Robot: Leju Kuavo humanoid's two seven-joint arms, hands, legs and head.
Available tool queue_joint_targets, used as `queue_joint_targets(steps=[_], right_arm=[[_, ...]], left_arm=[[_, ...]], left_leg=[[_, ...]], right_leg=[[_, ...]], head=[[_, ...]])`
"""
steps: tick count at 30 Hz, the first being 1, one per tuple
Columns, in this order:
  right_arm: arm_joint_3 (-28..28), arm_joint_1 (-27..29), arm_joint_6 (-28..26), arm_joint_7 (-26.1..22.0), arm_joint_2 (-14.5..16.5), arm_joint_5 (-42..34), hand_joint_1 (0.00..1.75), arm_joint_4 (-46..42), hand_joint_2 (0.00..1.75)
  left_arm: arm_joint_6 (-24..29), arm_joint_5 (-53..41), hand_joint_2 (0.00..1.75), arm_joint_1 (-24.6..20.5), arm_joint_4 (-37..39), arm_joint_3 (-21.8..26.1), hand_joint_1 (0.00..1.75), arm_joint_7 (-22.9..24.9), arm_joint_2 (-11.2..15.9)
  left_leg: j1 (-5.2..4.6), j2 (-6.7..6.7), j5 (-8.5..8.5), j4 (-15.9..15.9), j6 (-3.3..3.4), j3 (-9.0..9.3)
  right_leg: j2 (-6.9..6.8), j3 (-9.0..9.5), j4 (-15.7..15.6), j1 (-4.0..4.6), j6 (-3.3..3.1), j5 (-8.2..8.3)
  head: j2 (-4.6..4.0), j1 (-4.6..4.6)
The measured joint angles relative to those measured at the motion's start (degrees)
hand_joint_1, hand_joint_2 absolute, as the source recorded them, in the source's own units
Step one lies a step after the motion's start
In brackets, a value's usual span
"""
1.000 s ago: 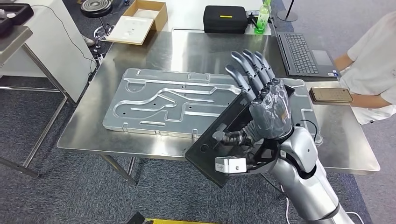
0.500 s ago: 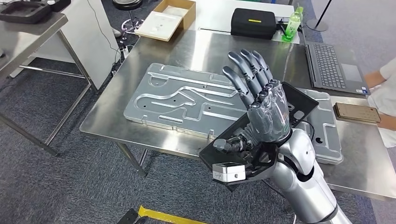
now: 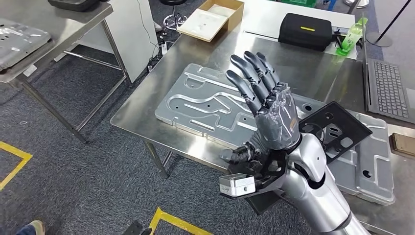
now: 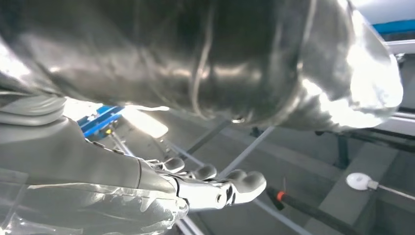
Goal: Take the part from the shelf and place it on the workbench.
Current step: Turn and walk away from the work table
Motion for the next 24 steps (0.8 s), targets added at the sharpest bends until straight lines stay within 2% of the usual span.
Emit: queue_joint_targets(steps=[1,2,4,5,6,7,8,9,11,13,15,16,17,18,19,20,21,22,23,24], right_arm=[[0.28,-0.29,0.15,-0.05,-0.01,-0.23,0.0,-0.01,0.0],[0.56,-0.57,0.28,-0.1,-0.02,-0.51,0.0,-0.01,0.0],[0.98,-0.81,0.37,-0.14,-0.03,-0.98,0.0,0.02,0.0],[1.15,-0.84,0.35,-0.15,-0.03,-1.14,0.0,0.05,0.0],[1.28,-0.81,0.33,-0.15,-0.03,-1.31,0.0,0.09,0.0],[1.42,-0.79,0.28,-0.15,-0.03,-1.52,0.0,0.13,0.0],[1.52,-0.78,0.22,-0.15,-0.03,-1.74,0.0,0.16,0.0],[1.6,-0.77,0.13,-0.18,-0.03,-1.96,0.0,0.18,0.0],[1.69,-0.72,-0.16,-0.32,-0.03,-2.19,0.0,0.2,0.0],[1.74,-0.62,-0.45,-0.54,-0.04,-2.23,0.0,0.22,0.0],[1.77,-0.53,-0.65,-0.74,-0.04,-2.23,0.0,0.28,0.0],[1.78,-0.53,-0.71,-0.81,-0.04,-2.23,0.0,0.3,0.0],[1.78,-0.54,-0.78,-0.87,-0.04,-2.23,0.0,0.31,0.0],[1.78,-0.5,-0.83,-0.91,-0.04,-2.23,0.0,0.32,0.0],[1.78,-0.37,-0.88,-0.94,-0.05,-2.23,0.0,0.34,0.0],[1.78,-0.18,-0.92,-0.98,-0.05,-2.23,0.0,0.36,0.0],[1.79,0.03,-0.93,-1.02,-0.05,-2.22,0.0,0.4,0.0],[1.8,0.18,-0.92,-1.05,-0.05,-2.22,0.0,0.43,0.0],[1.85,0.24,-0.91,-1.1,-0.05,-2.21,0.0,0.45,0.0],[1.9,0.24,-0.9,-1.14,-0.05,-2.21,0.0,0.46,0.0]], left_arm=[[0.23,0.16,0.0,0.27,0.08,0.09,0.0,0.12,0.01],[0.51,0.39,0.0,0.46,0.15,0.2,0.0,0.24,0.0],[1.03,0.82,0.0,0.6,0.22,0.44,0.0,0.41,-0.1],[1.34,0.96,0.0,0.63,0.24,0.56,0.0,0.51,-0.15],[1.67,1.08,0.0,0.75,0.26,0.71,0.0,0.62,-0.19],[2.1,1.26,0.0,0.95,0.3,0.9,0.0,0.74,-0.21],[2.52,1.45,0.0,1.16,0.34,1.11,0.0,0.85,-0.22],[2.97,1.63,0.0,1.33,0.38,1.33,0.0,0.97,-0.23],[3.88,2.0,0.0,1.33,0.42,1.79,0.0,1.29,-0.24],[4.53,2.3,0.0,1.2,0.43,2.25,0.0,1.69,-0.27],[4.75,2.51,0.0,1.35,0.46,2.72,0.0,1.95,-0.3],[4.79,2.59,0.0,1.48,0.48,2.9,0.0,1.99,-0.34],[4.81,2.66,0.0,1.52,0.51,3.04,0.0,2.02,-0.39],[4.85,2.71,0.0,1.46,0.52,3.14,0.0,2.07,-0.44],[4.92,2.77,0.0,1.34,0.53,3.22,0.0,2.16,-0.51],[5.01,2.82,0.0,1.22,0.54,3.33,0.0,2.31,-0.54],[5.15,2.87,0.0,1.16,0.54,3.47,0.0,2.54,-0.6],[5.27,2.9,0.0,1.16,0.55,3.61,0.0,2.75,-0.65],[5.39,2.89,0.0,1.18,0.57,3.75,0.0,2.96,-0.69],[5.49,2.85,0.0,1.19,0.58,3.88,0.0,3.16,-0.72]], left_leg=[[-0.04,0.6,-0.39,0.51,-0.32,-0.27],[-0.06,1.8,-1.35,2.06,-0.62,-1.01],[0.01,4.83,-4.51,8.27,-1.13,-4.06],[0.17,5.66,-5.99,11.98,-1.34,-5.98],[0.3,6.09,-6.72,14.61,-1.49,-7.4],[0.38,6.37,-6.42,15.43,-1.6,-7.91],[0.43,6.68,-5.1,13.99,-1.63,-7.25],[0.45,7.29,-3.12,10.71,-1.58,-5.56],[0.02,9.59,-0.34,3.37,-1.14,-1.78],[-0.52,10.77,0.08,0.37,-0.55,-0.36],[-0.48,9.66,0.22,0.07,0.09,-0.33],[-0.34,9.0,0.36,-0.22,0.42,-0.18],[-0.16,8.4,0.52,-0.51,0.81,-0.02],[0.03,7.81,0.69,-0.8,1.16,0.15],[0.02,7.28,0.72,-0.84,1.35,0.16],[0.03,6.7,0.73,-0.81,1.52,0.14],[0.02,5.99,0.72,-0.74,1.58,0.13],[0.01,5.32,0.68,-0.65,1.6,0.13],[0.03,4.54,0.62,-0.48,1.57,0.13],[0.07,3.74,0.53,-0.27,1.48,0.14]], right_leg=[[-0.62,0.21,-0.25,-0.05,-0.36,0.07],[-1.32,0.43,-0.54,-0.14,-0.72,0.12],[-2.87,0.76,-0.8,-0.04,-1.27,0.01],[-3.7,0.81,-0.76,0.06,-1.42,-0.12],[-4.51,0.84,-0.7,0.14,-1.49,-0.26],[-5.29,0.86,-0.62,0.18,-1.5,-0.41],[-6.0,0.93,-0.53,0.18,-1.44,-0.59],[-6.68,1.05,-0.44,0.19,-1.33,-0.8],[-7.92,1.37,-0.3,0.4,-0.94,-1.2],[-8.95,1.58,-0.3,0.67,-0.45,-1.42],[-9.99,1.81,-0.4,0.75,0.05,-1.65],[-9.65,1.87,-0.11,0.68,0.35,-2.06],[-8.57,1.53,0.94,0.55,0.59,-2.89],[-6.98,0.49,3.31,0.41,0.79,-4.33],[-5.17,-1.11,6.68,0.24,0.89,-6.05],[-4.06,-3.13,10.59,0.17,0.95,-7.75],[-3.55,-5.06,14.08,0.14,1.02,-8.87],[-3.38,-6.3,16.09,0.13,1.07,-9.07],[-3.29,-6.54,15.88,0.1,1.07,-7.97],[-3.14,-5.77,13.68,0.05,1.04,-6.01]], head=[[0.0,-0.04],[0.0,-0.09],[0.0,-0.2],[0.0,-0.22],[0.0,-0.22],[0.0,-0.22],[0.0,-0.22],[0.0,-0.22],[0.0,-0.21],[0.0,-0.2],[0.0,-0.19],[0.0,-0.19],[0.0,-0.17],[0.0,-0.16],[0.0,-0.16],[0.0,-0.15],[0.0,-0.15],[0.0,-0.15],[0.0,-0.15],[0.0,-0.15]])
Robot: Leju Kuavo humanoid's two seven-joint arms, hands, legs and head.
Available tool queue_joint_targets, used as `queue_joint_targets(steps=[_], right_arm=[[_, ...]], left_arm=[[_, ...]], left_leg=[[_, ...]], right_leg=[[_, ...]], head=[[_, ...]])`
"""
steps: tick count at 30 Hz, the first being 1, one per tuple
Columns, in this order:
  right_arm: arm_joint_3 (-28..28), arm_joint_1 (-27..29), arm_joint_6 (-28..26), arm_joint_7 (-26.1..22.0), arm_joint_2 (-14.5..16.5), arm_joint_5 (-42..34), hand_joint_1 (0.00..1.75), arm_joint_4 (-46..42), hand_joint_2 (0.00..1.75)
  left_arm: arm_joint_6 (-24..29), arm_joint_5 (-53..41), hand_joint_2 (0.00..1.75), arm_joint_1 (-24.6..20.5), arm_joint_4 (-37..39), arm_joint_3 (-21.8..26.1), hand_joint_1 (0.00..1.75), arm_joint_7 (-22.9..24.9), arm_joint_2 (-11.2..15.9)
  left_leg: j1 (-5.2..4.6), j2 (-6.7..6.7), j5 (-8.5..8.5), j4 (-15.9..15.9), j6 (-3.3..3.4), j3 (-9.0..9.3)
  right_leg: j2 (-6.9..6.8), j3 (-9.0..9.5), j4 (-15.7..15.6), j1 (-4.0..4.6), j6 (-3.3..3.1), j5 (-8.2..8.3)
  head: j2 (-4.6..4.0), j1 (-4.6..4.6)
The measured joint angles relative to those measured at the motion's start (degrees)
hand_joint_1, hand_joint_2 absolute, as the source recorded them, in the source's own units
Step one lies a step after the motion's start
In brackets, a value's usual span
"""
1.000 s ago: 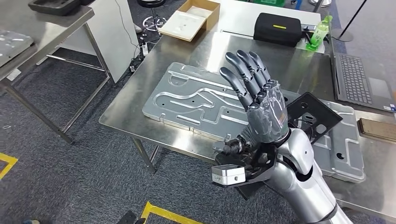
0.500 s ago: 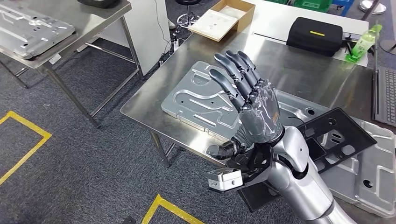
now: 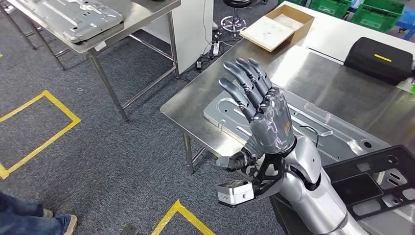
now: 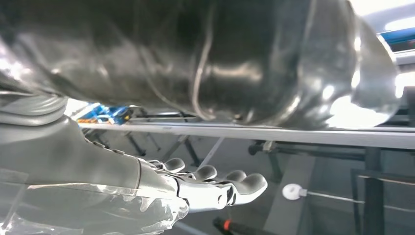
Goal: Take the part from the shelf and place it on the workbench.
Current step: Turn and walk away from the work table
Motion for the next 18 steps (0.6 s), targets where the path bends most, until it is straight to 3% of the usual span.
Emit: queue_joint_targets(steps=[2,4,5,7,9,11,13,14,16,18], right_arm=[[0.15,-0.07,0.02,-0.08,0.0,0.01,0.0,0.0,0.0],[0.34,-0.11,0.05,-0.13,0.07,0.04,0.0,-0.01,0.0],[0.43,-0.11,0.07,-0.14,0.13,0.05,0.0,-0.01,0.0],[0.57,-0.16,0.09,-0.15,0.27,0.08,0.0,-0.01,0.0],[0.69,-0.27,0.11,-0.16,0.44,0.09,0.0,-0.01,0.0],[0.78,-0.25,0.13,-0.16,0.55,0.14,0.0,-0.01,0.0],[0.89,-0.17,0.16,-0.13,0.55,0.29,0.0,0.0,0.0],[1.0,-0.14,0.22,-0.05,0.55,0.36,0.0,0.0,0.0],[1.19,-0.13,0.49,0.16,0.55,0.45,0.0,0.0,0.0],[1.29,-0.15,0.89,0.4,0.55,0.61,0.0,0.0,0.0]], left_arm=[[0.09,-0.15,0.0,-0.09,0.03,0.14,0.0,0.59,-0.03],[0.11,-0.29,0.0,-0.23,0.05,0.24,0.0,1.29,-0.04],[0.11,-0.34,0.0,-0.25,0.08,0.28,0.0,1.51,-0.04],[0.13,-0.34,0.0,-0.14,0.15,0.35,0.0,1.7,0.02],[0.14,-0.36,0.0,-0.09,0.21,0.4,0.0,1.78,0.08],[0.17,-0.44,0.0,-0.28,0.21,0.42,0.0,2.02,0.05],[0.25,-0.54,0.0,-0.35,0.24,0.43,0.0,2.65,0.03],[0.28,-0.61,0.0,-0.28,0.3,0.45,0.0,3.13,0.05],[0.31,-0.97,0.0,-0.15,0.48,0.54,0.0,4.24,0.16],[0.52,-1.72,0.0,-0.24,0.6,0.6,0.0,5.53,0.36]], left_leg=[[0.06,-1.52,-0.31,0.61,-0.45,-0.18],[0.04,-2.68,-0.51,1.14,-1.05,-0.68],[0.09,-3.23,-0.46,1.17,-1.4,-0.94],[0.27,-3.71,-0.38,1.15,-2.09,-1.28],[0.21,-1.4,-1.82,3.34,-2.74,-2.32],[0.28,1.62,-5.19,9.69,-3.27,-5.28],[0.47,2.57,-7.4,15.81,-3.63,-8.33],[0.5,2.76,-7.02,16.37,-3.72,-8.59],[0.5,3.5,-3.69,11.2,-3.62,-5.82],[0.09,5.78,-1.08,3.84,-3.09,-1.95]], right_leg=[[2.11,3.28,-7.79,-0.28,-0.08,4.22],[4.06,5.12,-12.23,-0.47,-0.19,5.6],[4.18,5.22,-12.55,-0.36,-0.33,5.41],[2.86,5.43,-12.92,-0.36,-0.99,5.68],[1.5,5.78,-13.46,-0.48,-1.71,5.88],[-0.07,5.95,-13.64,-0.31,-2.18,5.8],[-1.7,5.98,-13.61,-0.14,-2.4,5.62],[-2.46,6.04,-13.59,-0.11,-2.4,5.52],[-3.8,6.36,-13.56,-0.09,-2.24,5.22],[-5.05,6.8,-13.55,0.1,-1.88,4.85]], head=[[0.0,0.0],[0.0,-0.02],[0.0,-0.02],[0.0,-0.01],[0.0,-0.14],[0.0,-0.26],[0.0,-0.27],[0.0,-0.27],[0.0,-0.27],[0.0,-0.27]])
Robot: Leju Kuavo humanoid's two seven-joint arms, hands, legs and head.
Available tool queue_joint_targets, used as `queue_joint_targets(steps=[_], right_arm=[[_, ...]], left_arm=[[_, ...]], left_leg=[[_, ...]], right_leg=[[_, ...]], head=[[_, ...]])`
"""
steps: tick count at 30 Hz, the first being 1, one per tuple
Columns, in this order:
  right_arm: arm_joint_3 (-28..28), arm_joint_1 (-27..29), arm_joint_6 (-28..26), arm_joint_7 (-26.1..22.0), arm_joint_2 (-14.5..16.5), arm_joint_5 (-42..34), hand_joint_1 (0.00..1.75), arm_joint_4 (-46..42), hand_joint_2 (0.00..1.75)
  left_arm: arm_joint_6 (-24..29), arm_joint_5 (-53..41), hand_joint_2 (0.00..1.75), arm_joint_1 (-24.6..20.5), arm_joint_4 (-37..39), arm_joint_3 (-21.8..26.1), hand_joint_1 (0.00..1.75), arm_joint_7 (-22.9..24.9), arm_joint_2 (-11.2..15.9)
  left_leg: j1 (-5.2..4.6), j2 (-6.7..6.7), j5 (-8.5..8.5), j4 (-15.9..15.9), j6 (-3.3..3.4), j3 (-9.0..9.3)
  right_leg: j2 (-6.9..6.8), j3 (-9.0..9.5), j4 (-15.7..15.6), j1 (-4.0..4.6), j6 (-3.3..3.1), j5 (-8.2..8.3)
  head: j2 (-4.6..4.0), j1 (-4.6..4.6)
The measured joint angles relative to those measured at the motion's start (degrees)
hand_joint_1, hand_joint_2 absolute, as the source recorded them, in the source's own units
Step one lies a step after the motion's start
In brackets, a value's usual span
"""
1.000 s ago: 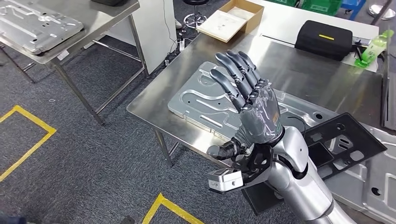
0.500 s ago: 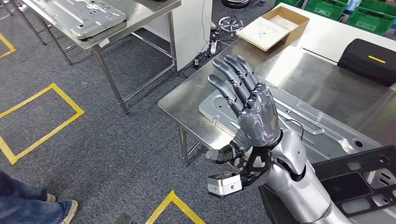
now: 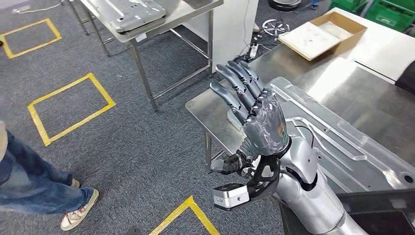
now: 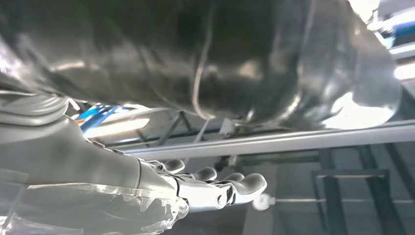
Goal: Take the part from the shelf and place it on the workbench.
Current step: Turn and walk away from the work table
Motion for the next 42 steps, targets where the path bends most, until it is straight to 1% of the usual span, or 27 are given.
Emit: queue_joint_targets(steps=[2,4,5,7,9,11,12,13,15,17,19,20,22,24,25,26,27,28,29,30,32,33,35,37,39,41,42], right_arm=[[0.13,-0.02,0.22,0.23,0.0,0.31,0.0,0.02,0.0],[0.35,-0.02,0.2,0.4,0.0,0.6,0.0,0.08,0.0],[0.45,-0.02,0.17,0.5,0.0,0.72,0.0,0.11,0.0],[0.54,-0.03,0.14,0.76,0.0,0.85,0.0,0.17,0.0],[0.65,0.14,0.14,0.95,-0.02,0.94,0.0,0.32,0.0],[0.85,0.4,0.15,1.0,-0.08,1.02,0.0,0.59,0.0],[0.93,0.46,0.15,1.0,-0.1,1.04,0.0,0.69,0.0],[0.97,0.48,0.15,1.0,-0.13,1.06,0.0,0.75,0.0],[0.97,0.46,0.17,1.0,-0.13,1.09,0.0,0.81,0.0],[0.99,0.43,0.39,1.0,-0.13,1.09,0.0,0.85,0.0],[1.06,0.3,0.86,1.0,-0.14,1.07,0.0,0.94,0.0],[1.14,0.16,1.1,0.99,-0.14,1.06,0.0,0.98,0.0],[1.31,-0.12,1.54,0.99,-0.13,1.08,0.0,1.03,0.0],[1.44,-0.28,1.93,0.98,-0.14,1.12,0.0,1.06,0.0],[1.51,-0.31,2.12,0.98,-0.14,1.16,0.0,1.09,0.0],[1.62,-0.32,2.25,0.98,-0.14,1.21,0.0,1.13,0.0],[1.73,-0.34,2.3,0.99,-0.13,1.25,0.0,1.18,0.0],[1.82,-0.39,2.32,0.99,-0.13,1.3,0.0,1.21,0.0],[1.88,-0.48,2.31,1.0,-0.13,1.33,0.0,1.25,0.0],[1.91,-0.61,2.3,1.0,-0.13,1.37,0.0,1.26,0.0],[1.91,-0.9,2.27,1.0,-0.14,1.43,0.0,1.27,0.0],[1.92,-1.0,2.27,1.0,-0.14,1.45,0.0,1.28,0.0],[1.93,-1.13,2.26,1.0,-0.13,1.46,0.0,1.29,0.0],[1.93,-1.32,2.24,0.99,-0.13,1.47,0.0,1.29,0.0],[1.93,-1.46,2.19,0.98,-0.15,1.47,0.0,1.31,0.0],[1.93,-1.41,2.14,0.94,-0.22,1.41,0.0,1.39,0.0],[1.93,-1.39,2.1,0.83,-0.27,1.31,0.0,1.43,0.0]], left_arm=[[0.0,-0.59,0.0,-0.13,0.05,0.0,0.0,1.05,0.21],[-0.63,-0.75,0.0,-0.01,0.24,0.01,0.0,1.7,0.47],[-1.05,-0.63,0.0,0.15,0.36,0.02,0.0,2.09,0.58],[-1.7,-0.02,0.0,0.33,0.58,0.19,0.0,2.98,0.69],[-2.15,0.87,0.0,0.39,0.85,0.79,0.0,3.57,0.72],[-2.39,1.4,0.0,0.53,1.16,1.42,0.0,3.78,0.72],[-2.45,1.5,0.0,0.63,1.28,1.58,0.0,3.84,0.72],[-2.46,1.57,0.0,0.73,1.37,1.7,0.0,3.88,0.72],[-2.56,1.6,0.0,0.79,1.46,1.92,0.0,3.89,0.7],[-2.97,1.54,0.0,0.77,1.48,2.09,0.0,3.73,0.72],[-3.36,1.32,0.0,0.93,1.51,2.2,0.0,3.42,0.9],[-3.37,1.06,0.0,1.06,1.55,2.26,0.0,3.21,0.99],[-3.25,0.36,0.0,1.1,1.61,2.32,0.0,2.71,1.15],[-3.2,-0.42,0.0,0.77,1.62,2.33,0.0,2.07,1.14],[-3.17,-0.67,0.0,0.6,1.62,2.32,0.0,1.79,1.14],[-3.15,-0.88,0.0,0.5,1.62,2.32,0.0,1.61,1.14],[-3.13,-1.03,0.0,0.47,1.62,2.32,0.0,1.49,1.16],[-3.09,-1.14,0.0,0.49,1.62,2.32,0.0,1.43,1.19],[-3.07,-1.22,0.0,0.49,1.62,2.32,0.0,1.4,1.24],[-3.06,-1.26,0.0,0.43,1.62,2.32,0.0,1.38,1.29],[-3.05,-1.3,0.0,0.25,1.62,2.32,0.0,1.34,1.35],[-3.05,-1.33,0.0,0.2,1.62,2.32,0.0,1.33,1.37],[-3.03,-1.4,0.0,0.28,1.62,2.32,0.0,1.31,1.4],[-2.89,-1.52,0.0,0.32,1.62,2.32,0.0,1.2,1.42],[-2.56,-1.73,0.0,0.05,1.62,2.32,0.0,1.06,1.43],[-2.18,-1.96,0.0,-0.21,1.62,2.32,0.0,0.89,1.44],[-2.02,-2.11,0.0,-0.23,1.62,2.32,0.0,0.76,1.44]], left_leg=[[-0.55,1.14,0.36,-2.92,0.8,1.36],[-0.65,-0.04,0.47,-3.15,1.51,1.31],[-0.53,-0.69,0.6,-3.43,1.83,1.47],[-0.22,-1.78,0.9,-3.99,2.55,1.86],[-0.13,-2.95,1.01,-4.11,3.04,1.92],[-0.18,-4.53,0.98,-3.97,3.18,1.89],[-0.19,-5.34,0.93,-3.83,3.16,1.9],[-0.18,-6.18,0.86,-3.65,3.08,1.91],[-0.2,-7.67,0.6,-3.18,2.77,1.76],[-0.12,-8.91,0.49,-2.84,2.22,1.33],[0.05,-10.07,0.63,-2.94,1.49,0.93],[0.06,-9.75,0.54,-2.82,1.14,0.85],[-0.08,-7.18,-0.88,-0.56,0.47,-0.2],[0.1,-4.22,-4.03,5.83,-0.12,-3.28],[0.28,-3.61,-5.4,9.47,-0.39,-5.19],[0.46,-3.3,-5.89,11.82,-0.63,-6.47],[0.63,-3.03,-5.3,12.16,-0.84,-6.73],[0.76,-2.68,-3.76,10.26,-0.97,-5.82],[0.85,-1.81,-1.69,6.56,-0.98,-3.9],[0.72,-0.27,-0.17,2.59,-0.89,-1.86],[0.3,1.82,1.16,-2.3,-0.18,0.58],[0.05,1.94,0.97,-2.81,0.25,0.69],[0.02,0.47,1.09,-2.94,1.11,0.58],[0.24,-0.78,1.33,-3.39,1.85,0.83],[0.35,-2.06,1.48,-3.64,2.44,0.96],[0.22,-3.54,1.47,-3.56,2.73,0.91],[0.15,-4.37,1.45,-3.49,2.77,0.92]], right_leg=[[-1.08,0.27,-0.05,0.31,0.48,-0.23],[-2.12,0.59,-0.21,0.49,1.04,-0.39],[-1.83,0.72,0.03,0.4,1.38,-0.78],[0.71,-0.26,2.69,0.09,1.91,-2.71],[3.71,-3.75,9.6,-0.09,2.15,-6.0],[4.63,-6.91,14.97,-0.09,2.25,-7.15],[4.78,-7.11,14.69,-0.1,2.21,-6.07],[5.05,-6.31,12.32,-0.12,2.1,-4.05],[7.13,-3.38,5.14,-0.25,1.7,-0.21],[8.97,-1.73,1.06,-0.3,1.43,0.95],[8.47,-1.44,0.49,-0.27,1.11,0.82],[7.86,-1.21,0.21,-0.34,0.82,0.92],[6.42,-0.64,-0.42,-0.6,0.12,1.08],[4.77,-0.3,-0.62,-0.46,-0.32,0.94],[3.88,-0.21,-0.61,-0.41,-0.41,0.82],[3.05,-0.13,-0.59,-0.4,-0.4,0.7],[2.23,-0.03,-0.57,-0.42,-0.33,0.55],[1.53,0.11,-0.54,-0.47,-0.19,0.39],[0.87,0.33,-0.49,-0.49,0.0,0.19],[0.29,0.55,-0.43,-0.42,0.27,-0.04],[-0.73,0.89,-0.35,-0.08,0.87,-0.44],[-1.28,1.02,-0.39,0.13,1.18,-0.56],[-2.31,1.36,-0.55,0.19,1.82,-0.8],[-0.08,1.02,1.01,-0.16,2.36,-2.21],[3.51,-1.66,6.85,-0.42,2.54,-5.47],[4.64,-5.48,13.89,-0.4,2.47,-8.03],[4.81,-6.52,15.38,-0.39,2.41,-7.86]], head=[[0.0,0.01],[0.0,0.01],[0.0,0.02],[0.0,0.04],[0.0,0.05],[0.0,0.05],[0.0,0.05],[0.0,0.05],[0.0,0.05],[0.0,0.04],[0.0,0.04],[0.0,0.04],[0.0,-0.06],[0.0,-0.15],[0.0,-0.15],[0.0,-0.15],[0.0,-0.15],[0.0,-0.16],[0.0,-0.16],[0.0,-0.16],[0.0,-0.13],[0.0,-0.1],[0.0,-0.08],[0.0,-0.07],[0.0,-0.07],[0.0,-0.07],[0.0,-0.07]])
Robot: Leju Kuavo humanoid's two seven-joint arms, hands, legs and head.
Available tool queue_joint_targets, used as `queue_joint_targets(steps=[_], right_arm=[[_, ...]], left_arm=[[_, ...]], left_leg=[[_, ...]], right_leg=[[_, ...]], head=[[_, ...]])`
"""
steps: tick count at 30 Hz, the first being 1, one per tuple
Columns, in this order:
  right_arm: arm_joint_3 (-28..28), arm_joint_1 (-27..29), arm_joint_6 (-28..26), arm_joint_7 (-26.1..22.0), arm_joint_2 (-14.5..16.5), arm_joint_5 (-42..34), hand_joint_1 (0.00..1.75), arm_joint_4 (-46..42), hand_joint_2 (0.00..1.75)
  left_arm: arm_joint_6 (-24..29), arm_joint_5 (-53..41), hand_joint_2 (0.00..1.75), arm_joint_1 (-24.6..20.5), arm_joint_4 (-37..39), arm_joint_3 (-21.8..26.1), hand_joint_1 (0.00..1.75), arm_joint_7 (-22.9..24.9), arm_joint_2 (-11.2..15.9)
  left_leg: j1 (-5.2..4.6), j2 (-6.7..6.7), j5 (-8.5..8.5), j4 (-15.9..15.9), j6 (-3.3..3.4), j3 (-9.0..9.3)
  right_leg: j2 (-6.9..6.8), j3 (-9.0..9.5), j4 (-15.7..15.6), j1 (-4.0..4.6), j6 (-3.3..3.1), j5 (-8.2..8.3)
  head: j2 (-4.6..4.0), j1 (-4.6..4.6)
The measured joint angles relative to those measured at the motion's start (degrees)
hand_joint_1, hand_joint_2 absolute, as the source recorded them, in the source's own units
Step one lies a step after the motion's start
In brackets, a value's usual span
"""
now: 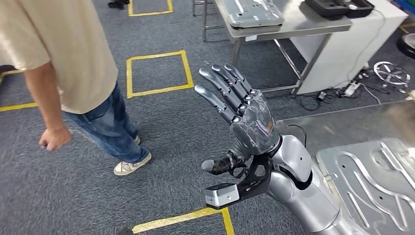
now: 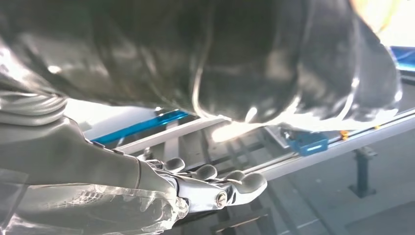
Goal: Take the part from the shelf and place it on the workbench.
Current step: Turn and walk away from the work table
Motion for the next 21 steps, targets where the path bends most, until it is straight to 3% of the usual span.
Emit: queue_joint_targets(steps=[1,2,4,6,8,9,11,13,15,16,18,19,21], right_arm=[[0.0,-0.03,-0.05,-0.13,-0.07,-0.17,0.0,0.02,0.0],[0.0,-0.11,-0.13,-0.29,-0.12,-0.37,0.0,0.02,0.0],[0.0,-0.4,-0.33,-0.59,-0.17,-0.7,0.0,0.02,0.0],[0.01,-0.67,-0.62,-0.87,-0.18,-0.85,0.0,0.02,0.0],[0.02,-0.91,-0.89,-1.05,-0.22,-0.91,0.0,0.02,0.0],[0.02,-1.08,-0.99,-1.14,-0.23,-0.96,0.0,0.03,0.0],[0.02,-1.39,-1.34,-1.36,-0.23,-1.14,0.0,0.03,0.0],[0.02,-1.47,-1.78,-1.73,-0.24,-1.41,0.0,0.05,0.0],[0.02,-1.44,-2.03,-2.07,-0.25,-1.57,0.0,0.08,0.0],[0.02,-1.43,-2.07,-2.17,-0.25,-1.61,0.0,0.09,0.0],[0.02,-1.45,-2.11,-2.21,-0.25,-1.62,0.0,0.1,0.0],[0.02,-1.46,-2.13,-2.22,-0.25,-1.63,0.0,0.09,0.0],[0.02,-1.52,-2.17,-2.23,-0.26,-1.66,0.0,0.09,0.0]], left_arm=[[0.17,-0.15,0.0,0.04,0.0,0.0,0.0,-0.14,0.0],[0.34,-0.27,0.0,0.08,0.01,-0.01,0.0,-0.26,-0.01],[0.75,-0.36,0.0,0.11,-0.01,-0.01,0.0,-0.47,-0.09],[1.02,-0.36,0.0,0.13,-0.01,-0.01,0.0,-0.62,-0.21],[1.25,-0.35,0.0,0.32,0.0,-0.01,0.0,-0.81,-0.26],[1.4,-0.36,0.0,0.51,0.01,-0.01,0.0,-0.96,-0.27],[1.77,-0.37,0.0,0.72,0.0,-0.01,0.0,-1.41,-0.34],[2.07,-0.44,0.0,0.61,-0.01,-0.01,0.0,-1.95,-0.43],[2.22,-0.5,0.0,0.57,-0.02,-0.01,0.0,-2.34,-0.51],[2.26,-0.51,0.0,0.65,-0.02,-0.01,0.0,-2.45,-0.55],[2.36,-0.54,0.0,0.79,-0.02,-0.01,0.0,-2.52,-0.59],[2.43,-0.59,0.0,0.76,-0.02,-0.01,0.0,-2.55,-0.62],[2.58,-0.69,0.0,0.56,-0.02,-0.01,0.0,-2.63,-0.73]], left_leg=[[-0.03,-0.85,-0.03,0.09,-0.01,0.04],[-0.04,-1.67,-0.07,0.18,-0.05,0.09],[-0.06,-3.11,-0.16,0.39,-0.28,0.07],[0.07,-4.29,-0.12,0.54,-0.87,-0.28],[0.28,-5.42,0.08,0.36,-1.73,-0.6],[0.32,-5.21,0.05,0.44,-2.08,-0.65],[0.15,-2.72,-1.39,2.78,-2.57,-1.67],[0.19,0.32,-4.73,9.37,-2.99,-4.8],[0.36,1.22,-6.86,15.49,-3.39,-7.92],[0.41,1.41,-6.45,15.93,-3.49,-8.17],[0.45,2.29,-3.04,10.37,-3.39,-5.22],[0.25,3.74,-1.58,6.35,-3.18,-3.08],[-0.26,5.83,-0.25,1.23,-2.34,-0.49]], right_leg=[[0.16,0.05,-0.82,0.0,-0.14,1.4],[0.5,1.09,-3.69,0.01,-0.37,3.65],[2.52,4.11,-11.12,-0.02,-0.94,7.4],[4.04,5.58,-14.79,0.07,-1.17,8.35],[3.43,5.78,-15.24,0.19,-1.36,8.34],[2.8,6.02,-15.55,0.13,-1.62,8.46],[1.45,6.6,-16.24,-0.18,-2.22,8.69],[-0.03,6.87,-16.44,-0.09,-2.58,8.64],[-1.59,6.9,-16.35,0.02,-2.68,8.45],[-2.34,6.94,-16.3,0.03,-2.66,8.33],[-3.67,7.17,-16.14,0.04,-2.46,7.98],[-4.28,7.34,-16.06,0.15,-2.28,7.74],[-5.35,7.57,-15.94,0.55,-1.8,7.35]], head=[[0.0,0.0],[0.0,0.0],[0.0,-0.01],[0.0,-0.02],[0.0,-0.01],[0.0,-0.01],[0.0,-0.09],[0.0,-0.18],[0.0,-0.17],[0.0,-0.17],[0.0,-0.18],[0.0,-0.19],[0.0,-0.14]])
